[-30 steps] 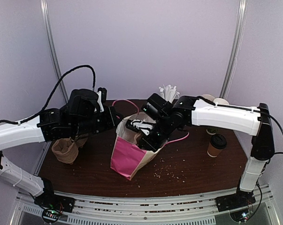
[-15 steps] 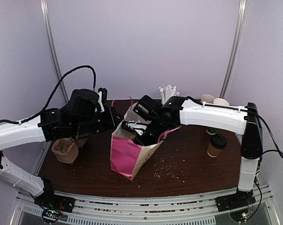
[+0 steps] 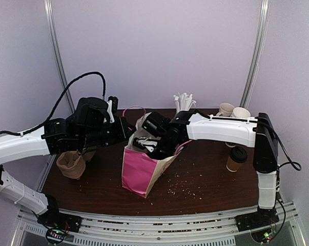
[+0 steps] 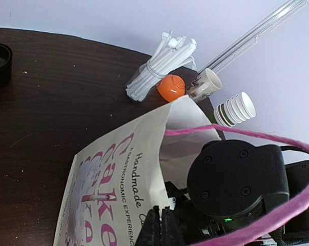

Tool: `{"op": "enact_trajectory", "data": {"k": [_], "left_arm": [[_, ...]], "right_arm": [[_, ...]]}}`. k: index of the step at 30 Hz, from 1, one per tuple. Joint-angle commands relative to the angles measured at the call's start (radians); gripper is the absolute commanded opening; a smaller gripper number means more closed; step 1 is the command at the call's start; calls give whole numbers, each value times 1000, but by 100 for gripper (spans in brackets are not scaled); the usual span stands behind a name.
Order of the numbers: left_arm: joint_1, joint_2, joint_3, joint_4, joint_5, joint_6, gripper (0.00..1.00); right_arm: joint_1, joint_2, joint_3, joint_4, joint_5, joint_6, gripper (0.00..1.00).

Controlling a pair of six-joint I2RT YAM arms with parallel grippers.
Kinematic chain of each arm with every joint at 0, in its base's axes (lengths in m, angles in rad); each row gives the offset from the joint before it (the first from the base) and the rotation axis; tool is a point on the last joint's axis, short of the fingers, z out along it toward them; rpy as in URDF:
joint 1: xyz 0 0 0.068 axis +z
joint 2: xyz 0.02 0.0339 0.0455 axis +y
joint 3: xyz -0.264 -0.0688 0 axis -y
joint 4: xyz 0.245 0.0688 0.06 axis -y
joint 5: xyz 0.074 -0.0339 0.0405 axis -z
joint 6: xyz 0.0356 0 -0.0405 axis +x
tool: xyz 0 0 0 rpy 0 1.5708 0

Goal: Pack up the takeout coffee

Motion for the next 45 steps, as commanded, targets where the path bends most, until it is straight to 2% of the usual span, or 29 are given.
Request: {"op": "enact_trajectory", "data": {"k": [1,8,16,21,26,29,34,40,45], "left_arm": [[-6,11,11,28,25,10,0],[-6,13,11,30,30,10,0],[-7,9,7,28,25,12,0],[-6,10,5,30,26,11,0],[-6,3,-2,28,26,11,0],[-6,-4,-10,28,27,12,0],[-6,-11,-15,26,28,15,0],[-6,-16,-26,26,32,21,0],[-7,-20,-31,24,33,21,0]], "right_arm": [[-4,39,33,-6,-6,6,32],[-5,71,37,-18,6,-14,33],[-4,70,23,-49,14,-53,38],[-5,58,10,-48,20,-56,52],[-4,46,8,-50,21,-57,61],[-4,22,10,-49,20,-52,74],[-4,-39,40,-42,17,-27,90],[-4,-110,99,-74,36,-6,100],[-4,-167,117,-106,79,2,100]]}}
